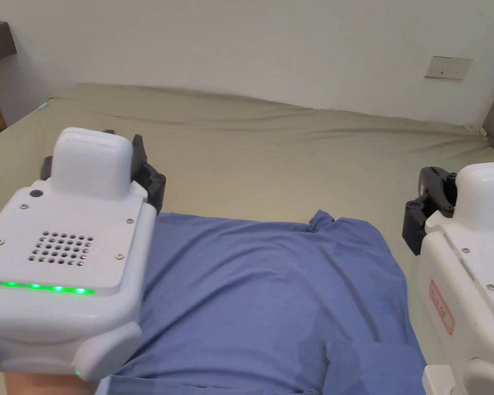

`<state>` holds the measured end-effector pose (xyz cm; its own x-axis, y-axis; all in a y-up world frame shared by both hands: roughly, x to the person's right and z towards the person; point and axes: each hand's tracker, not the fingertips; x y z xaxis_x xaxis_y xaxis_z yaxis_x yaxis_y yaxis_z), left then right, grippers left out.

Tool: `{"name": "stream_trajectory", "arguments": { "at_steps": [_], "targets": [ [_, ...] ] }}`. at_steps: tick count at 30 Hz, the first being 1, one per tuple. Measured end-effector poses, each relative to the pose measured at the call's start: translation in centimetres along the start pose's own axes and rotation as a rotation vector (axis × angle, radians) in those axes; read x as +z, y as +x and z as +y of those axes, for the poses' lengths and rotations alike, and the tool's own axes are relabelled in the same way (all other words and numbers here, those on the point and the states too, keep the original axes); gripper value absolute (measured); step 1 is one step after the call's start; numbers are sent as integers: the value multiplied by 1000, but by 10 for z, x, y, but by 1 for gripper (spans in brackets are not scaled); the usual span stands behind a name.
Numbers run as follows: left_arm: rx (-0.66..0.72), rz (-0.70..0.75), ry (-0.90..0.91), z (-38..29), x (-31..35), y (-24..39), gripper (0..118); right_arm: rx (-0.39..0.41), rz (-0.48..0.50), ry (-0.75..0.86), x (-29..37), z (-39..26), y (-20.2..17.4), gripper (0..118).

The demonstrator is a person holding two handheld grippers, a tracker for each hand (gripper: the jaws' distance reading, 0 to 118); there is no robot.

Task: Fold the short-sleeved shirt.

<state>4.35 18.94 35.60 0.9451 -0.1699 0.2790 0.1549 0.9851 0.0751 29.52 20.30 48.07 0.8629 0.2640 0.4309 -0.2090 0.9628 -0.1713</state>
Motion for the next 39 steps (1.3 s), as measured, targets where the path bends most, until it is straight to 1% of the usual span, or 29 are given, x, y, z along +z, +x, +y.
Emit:
{"name": "stream_trajectory", "arguments": {
  "at_steps": [1,2,4,7,13,16,18,21,22,23,24,25,26,27,28,30,31,32,34,37,38,39],
  "targets": [
    [15,-10,-2,0,1,2,7,11,2,-3,0,0,-3,2],
    [25,-22,-6,0,1,3,0,26,13,-13,-1,1,-6,2],
    [11,-26,-12,2,1,6,0,40,30,-19,-2,-1,-11,2],
    [-3,-35,-1,4,2,7,0,55,28,-20,-3,-1,-14,2],
    [2,-60,-17,4,-1,7,0,38,22,-50,-9,-7,-11,2],
    [-8,-86,-81,-9,-7,7,0,43,25,-71,-11,-14,-12,2],
    [9,-118,-153,-25,-13,3,0,56,31,-92,-14,-21,-14,2],
    [-2,-143,-295,-60,-25,-6,0,66,37,-124,-16,-31,-13,2],
    [4,-157,-349,-78,-30,-12,5,66,41,-140,-18,-35,-12,2],
    [16,-161,-405,-95,-32,-17,16,62,44,-153,-19,-39,-10,2],
    [31,-156,-468,-114,-34,-25,30,56,44,-168,-19,-44,-7,2],
    [49,-152,-523,-130,-36,-31,39,53,44,-181,-20,-48,-5,2],
    [58,-145,-604,-150,-38,-40,43,49,43,-196,-21,-53,-3,2],
    [65,-138,-662,-167,-38,-46,43,47,39,-210,-22,-57,0,2],
    [69,-120,-720,-185,-39,-52,66,43,36,-224,-22,-62,3,2],
    [38,-84,-819,-218,-37,-62,107,35,30,-255,-24,-71,9,2],
    [19,-68,-851,-229,-33,-65,118,33,28,-269,-24,-75,12,2],
    [5,-51,-861,-240,-30,-67,117,33,22,-284,-24,-79,15,2],
    [9,-24,-940,-260,-28,-72,117,34,11,-316,-25,-87,20,2],
    [27,-6,-1015,-280,-27,-76,117,12,-1,-353,-26,-96,29,2],
    [29,-1,-1029,-284,-28,-75,114,5,-7,-362,-26,-97,31,2],
    [33,-7,-1034,-287,-27,-76,109,1,-13,-368,-26,-99,34,2]
  ]
}}
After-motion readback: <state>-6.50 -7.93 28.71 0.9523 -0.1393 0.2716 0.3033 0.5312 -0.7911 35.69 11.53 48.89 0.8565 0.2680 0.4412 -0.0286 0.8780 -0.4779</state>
